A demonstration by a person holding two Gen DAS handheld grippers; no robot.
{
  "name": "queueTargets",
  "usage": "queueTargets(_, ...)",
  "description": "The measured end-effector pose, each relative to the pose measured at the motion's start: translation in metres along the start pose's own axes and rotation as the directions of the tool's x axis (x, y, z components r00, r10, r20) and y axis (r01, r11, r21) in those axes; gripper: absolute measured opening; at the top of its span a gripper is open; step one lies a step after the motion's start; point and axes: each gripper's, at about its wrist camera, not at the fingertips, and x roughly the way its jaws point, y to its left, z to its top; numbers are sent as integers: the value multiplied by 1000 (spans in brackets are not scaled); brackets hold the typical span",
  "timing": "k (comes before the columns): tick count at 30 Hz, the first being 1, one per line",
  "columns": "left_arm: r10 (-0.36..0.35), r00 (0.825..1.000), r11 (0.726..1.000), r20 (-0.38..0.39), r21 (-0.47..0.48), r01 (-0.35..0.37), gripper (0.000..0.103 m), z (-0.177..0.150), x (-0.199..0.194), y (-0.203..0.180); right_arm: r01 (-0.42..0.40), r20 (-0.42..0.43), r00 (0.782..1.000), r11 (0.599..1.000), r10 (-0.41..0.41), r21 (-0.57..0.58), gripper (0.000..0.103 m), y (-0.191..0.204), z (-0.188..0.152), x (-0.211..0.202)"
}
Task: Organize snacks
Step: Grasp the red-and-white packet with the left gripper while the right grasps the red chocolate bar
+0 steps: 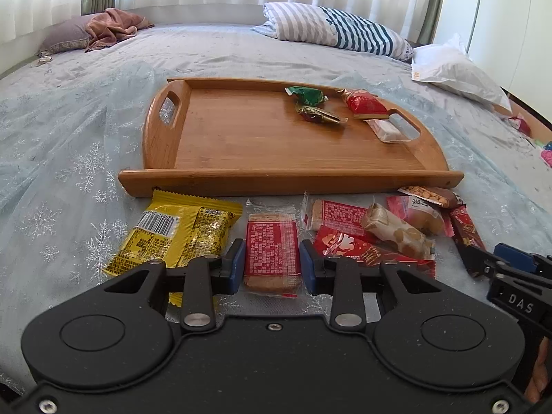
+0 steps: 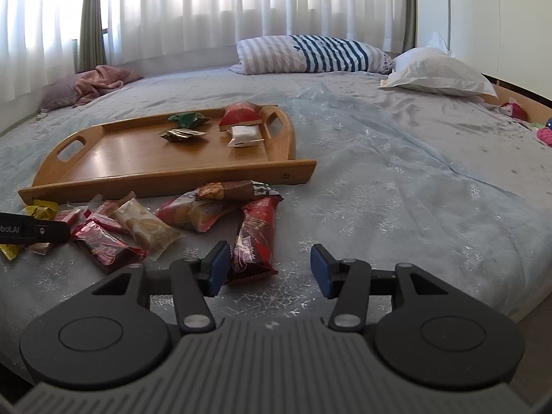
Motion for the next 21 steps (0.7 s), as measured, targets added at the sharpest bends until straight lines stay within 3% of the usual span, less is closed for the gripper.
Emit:
queueTargets(9, 26, 1000, 1000, -5, 1, -26, 33, 1, 7, -1, 7, 28, 1000, 1000, -6, -19, 60, 7, 2, 7)
queueTargets(11, 19, 1000, 1000, -8, -10, -19, 31, 2, 5, 0, -4, 12, 1000, 1000, 4, -17, 47, 8, 4, 11)
queueTargets(12, 11, 1000, 1000, -11, -13, -11, 31, 3, 3, 1, -19, -3, 1000, 1000, 19, -13, 28, 8, 5, 11)
queueTargets(21, -30, 999, 999, 37, -17, 30, 31, 10, -24, 2, -47, -22, 999, 999, 47, 23, 29, 0, 3, -5)
